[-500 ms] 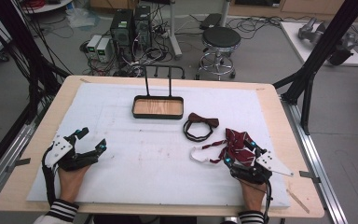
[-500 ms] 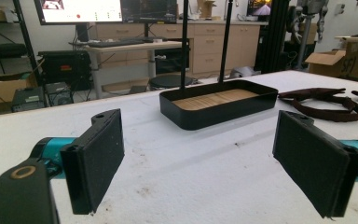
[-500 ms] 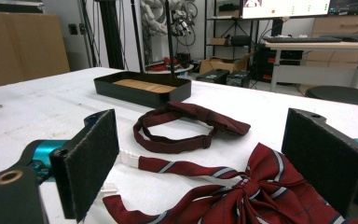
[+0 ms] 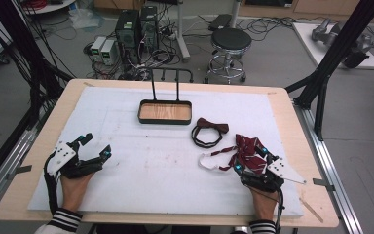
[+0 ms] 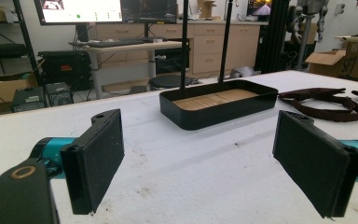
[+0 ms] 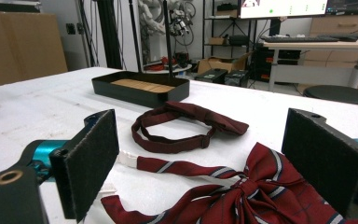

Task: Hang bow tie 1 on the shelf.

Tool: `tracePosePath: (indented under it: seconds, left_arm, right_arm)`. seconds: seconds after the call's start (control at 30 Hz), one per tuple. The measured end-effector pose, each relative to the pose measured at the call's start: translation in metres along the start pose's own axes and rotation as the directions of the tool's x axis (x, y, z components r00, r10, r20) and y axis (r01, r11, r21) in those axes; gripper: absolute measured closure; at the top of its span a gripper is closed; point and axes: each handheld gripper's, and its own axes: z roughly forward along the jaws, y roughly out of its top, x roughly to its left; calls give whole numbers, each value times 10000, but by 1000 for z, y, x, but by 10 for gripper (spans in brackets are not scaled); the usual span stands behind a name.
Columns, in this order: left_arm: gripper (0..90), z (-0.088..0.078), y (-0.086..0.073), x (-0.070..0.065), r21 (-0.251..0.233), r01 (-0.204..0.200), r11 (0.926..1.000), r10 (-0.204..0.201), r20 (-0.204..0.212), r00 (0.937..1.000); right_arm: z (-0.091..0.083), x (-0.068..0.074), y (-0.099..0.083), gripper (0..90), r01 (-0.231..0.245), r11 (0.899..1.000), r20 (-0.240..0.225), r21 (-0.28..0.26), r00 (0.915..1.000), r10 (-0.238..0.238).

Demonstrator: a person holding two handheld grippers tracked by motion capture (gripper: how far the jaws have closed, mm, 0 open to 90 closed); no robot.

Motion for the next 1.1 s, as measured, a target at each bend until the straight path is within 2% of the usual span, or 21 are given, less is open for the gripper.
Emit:
tracePosePath:
  seconds: [0.23, 0.33, 0.4, 0.57, 0.7, 0.73, 0.83, 0.87, 0.9, 0.93, 0.97, 1.0, 1.07, 1.1]
  left_arm:
    - [167, 0, 0, 0, -19, 28, 10000, -28, -23, 10000]
    - [167, 0, 0, 0, -21, 40, 10000, -40, -10, 10000]
    - [168, 0, 0, 0, -24, 39, 10000, -39, -18, 10000]
    - [167, 0, 0, 0, -30, 29, 10000, -30, -26, 10000]
    - [167, 0, 0, 0, -19, 33, 10000, -33, -26, 10000]
    - [167, 0, 0, 0, -28, 36, 10000, -36, -33, 10000]
    - [167, 0, 0, 0, -26, 35, 10000, -35, -36, 10000]
    - [167, 0, 0, 0, -22, 28, 10000, -28, -33, 10000]
    - [167, 0, 0, 0, -23, 31, 10000, -31, -33, 10000]
    - [167, 0, 0, 0, -10, 24, 10000, -24, -34, 10000]
    - [167, 0, 0, 0, -22, 24, 10000, -24, -35, 10000]
    - [167, 0, 0, 0, -22, 27, 10000, -27, -38, 10000]
    - [167, 0, 0, 0, -28, 36, 10000, -37, -48, 10000]
    - [167, 0, 0, 0, -28, 36, 10000, -37, -48, 10000]
  right_arm:
    - [2, 1, 1, 102, 29, 9998, 198, 216, 9998, -34]
    - [4, 2, 2, 102, 129, 9989, 306, 442, 9994, -143]
    - [5, 2, 5, 102, 129, 9968, 440, 795, 9989, -164]
    - [6, 1, 19, 102, 7, 9950, 585, 1003, 9983, -66]
    - [10, -1, 33, 102, 83, 9878, 624, 1552, 9979, -182]
    - [10, -1, 33, 102, 83, 9878, 624, 1552, 9979, -182]
    - [17, -6, 45, 102, 19, 9717, 500, 2360, 9986, -142]
    - [17, -6, 45, 102, 19, 9717, 500, 2360, 9986, -142]
    - [19, -6, 47, 102, -43, 9649, 516, 2626, 9986, -96]
    - [24, -7, 50, 102, 9, 9519, 532, 3063, 9984, -181]
    - [24, -7, 50, 102, 9, 9519, 532, 3063, 9984, -181]
    - [28, -8, 53, 102, -211, 9341, 632, 3564, 9980, -16]
    - [34, -9, 54, 102, -271, 9178, 758, 3961, 9971, -33]
    - [34, -9, 54, 102, -271, 9178, 758, 3961, 9971, -33]
